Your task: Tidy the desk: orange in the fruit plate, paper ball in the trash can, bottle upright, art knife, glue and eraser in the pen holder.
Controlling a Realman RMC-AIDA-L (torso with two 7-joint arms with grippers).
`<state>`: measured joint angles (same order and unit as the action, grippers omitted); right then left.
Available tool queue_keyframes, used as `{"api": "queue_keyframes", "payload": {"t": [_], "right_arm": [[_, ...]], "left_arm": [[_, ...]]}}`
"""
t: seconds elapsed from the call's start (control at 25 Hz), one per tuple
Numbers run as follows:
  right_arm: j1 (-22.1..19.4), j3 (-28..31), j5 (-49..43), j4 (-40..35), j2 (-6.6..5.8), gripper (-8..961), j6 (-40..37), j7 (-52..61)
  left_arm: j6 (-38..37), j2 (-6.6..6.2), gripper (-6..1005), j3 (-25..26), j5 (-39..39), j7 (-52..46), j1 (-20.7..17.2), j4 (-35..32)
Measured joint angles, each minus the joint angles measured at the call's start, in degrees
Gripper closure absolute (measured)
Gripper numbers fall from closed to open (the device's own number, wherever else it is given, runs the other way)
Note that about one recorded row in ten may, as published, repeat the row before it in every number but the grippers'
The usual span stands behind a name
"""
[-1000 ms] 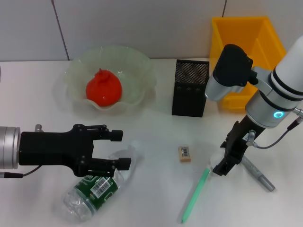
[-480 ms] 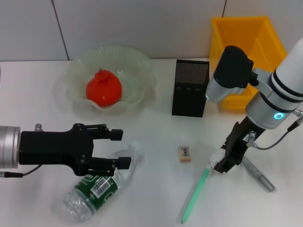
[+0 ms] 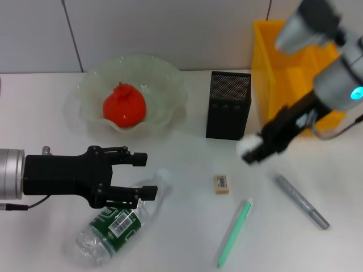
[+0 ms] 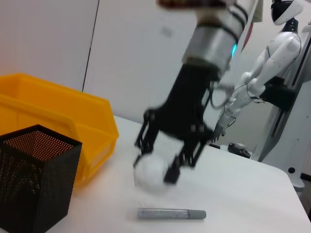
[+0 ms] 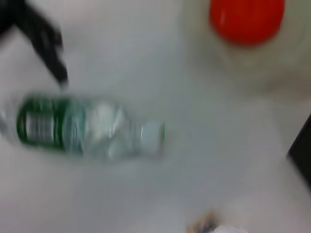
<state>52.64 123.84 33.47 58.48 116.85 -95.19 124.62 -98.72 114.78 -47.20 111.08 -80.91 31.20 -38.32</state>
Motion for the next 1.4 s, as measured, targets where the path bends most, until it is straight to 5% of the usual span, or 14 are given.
{"api": "queue_keyframes", "payload": {"t": [0.28,0.4,0.6,1.2,1.4], "right_arm": [[-3.5,10.8,6.2,8.8,-0.7,428,2.3,0.1],[-6.5,14.5,6.3,11.2,-0.82,429,12.1,3.5],[-8.3,14.4,0.6,10.9,-1.15,429,21.7,10.0],[-7.4,13.3,-5.1,7.9,-1.29,430,27.0,12.6],[-7.3,12.8,-5.0,7.8,-1.39,326,27.4,12.6]], "left_arm": [[0.0,-0.02,183,0.0,0.0,0.0,0.3,-0.1],[0.1,-0.05,183,0.0,0.0,0.0,0.4,-0.1],[0.1,-0.08,183,0.0,0.0,0.0,0.7,-0.1],[0.4,-0.26,183,0.0,0.0,-0.1,1.0,-0.1],[0.4,-0.26,183,0.0,0.0,-0.1,1.0,-0.1]]}}
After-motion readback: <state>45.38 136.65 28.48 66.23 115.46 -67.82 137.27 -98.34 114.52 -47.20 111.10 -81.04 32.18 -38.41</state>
